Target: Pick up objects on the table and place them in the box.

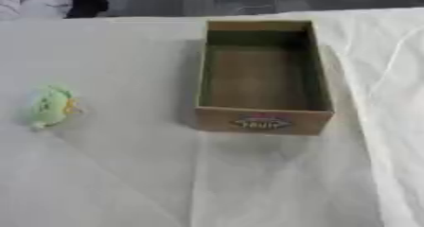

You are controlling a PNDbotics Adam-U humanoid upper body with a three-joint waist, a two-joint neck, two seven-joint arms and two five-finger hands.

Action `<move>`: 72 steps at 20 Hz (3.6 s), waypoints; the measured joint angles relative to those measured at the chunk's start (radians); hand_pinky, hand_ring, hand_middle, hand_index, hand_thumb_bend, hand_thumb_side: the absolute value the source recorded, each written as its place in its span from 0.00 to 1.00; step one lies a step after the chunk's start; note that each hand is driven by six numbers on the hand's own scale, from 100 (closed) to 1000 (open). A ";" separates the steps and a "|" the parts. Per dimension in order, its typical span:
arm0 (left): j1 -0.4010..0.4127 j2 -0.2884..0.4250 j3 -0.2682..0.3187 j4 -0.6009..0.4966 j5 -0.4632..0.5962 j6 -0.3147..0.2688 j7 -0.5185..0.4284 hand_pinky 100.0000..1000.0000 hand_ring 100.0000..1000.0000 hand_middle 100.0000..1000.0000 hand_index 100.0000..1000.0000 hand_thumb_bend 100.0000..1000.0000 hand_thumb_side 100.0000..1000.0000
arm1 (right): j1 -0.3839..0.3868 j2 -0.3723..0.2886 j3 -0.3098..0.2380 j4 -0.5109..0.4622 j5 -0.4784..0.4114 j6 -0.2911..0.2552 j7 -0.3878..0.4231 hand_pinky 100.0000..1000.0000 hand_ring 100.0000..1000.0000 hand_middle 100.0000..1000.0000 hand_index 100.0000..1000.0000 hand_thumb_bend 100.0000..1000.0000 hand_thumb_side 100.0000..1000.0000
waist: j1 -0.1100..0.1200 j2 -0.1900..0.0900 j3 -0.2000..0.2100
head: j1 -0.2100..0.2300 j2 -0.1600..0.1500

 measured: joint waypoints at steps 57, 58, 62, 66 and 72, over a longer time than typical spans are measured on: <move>-0.152 0.101 -0.172 0.452 -0.118 -0.152 -0.855 0.71 0.84 0.89 1.00 0.45 0.70 | 0.002 -0.009 0.015 0.000 -0.009 0.005 0.015 0.77 0.82 0.64 0.72 0.00 1.00 | 0.001 0.023 -0.024 | 0.018 -0.014; -0.155 0.097 -0.175 0.459 -0.115 -0.154 -0.855 0.71 0.84 0.89 1.00 0.46 0.70 | 0.002 -0.009 0.016 0.000 -0.009 0.006 0.014 0.77 0.82 0.64 0.71 0.00 1.00 | 0.002 0.024 -0.024 | 0.019 -0.014; -0.171 0.083 -0.185 0.485 -0.106 -0.157 -0.854 0.70 0.84 0.89 1.00 0.48 0.71 | 0.001 -0.009 0.016 0.000 -0.011 0.011 0.012 0.77 0.82 0.64 0.71 0.00 1.00 | 0.002 0.029 -0.025 | 0.023 -0.015; -0.186 0.069 -0.200 0.512 -0.104 -0.165 -0.863 0.70 0.84 0.89 1.00 0.53 0.70 | -0.001 -0.009 0.016 0.000 -0.013 0.015 0.011 0.77 0.81 0.63 0.71 0.00 1.00 | 0.002 0.032 -0.028 | 0.033 -0.023; -0.207 0.063 -0.216 0.546 -0.135 -0.175 -0.886 0.69 0.86 0.90 1.00 0.62 0.71 | -0.001 -0.009 0.017 0.000 -0.016 0.017 0.009 0.77 0.81 0.63 0.71 0.00 1.00 | 0.002 0.033 -0.029 | 0.041 -0.029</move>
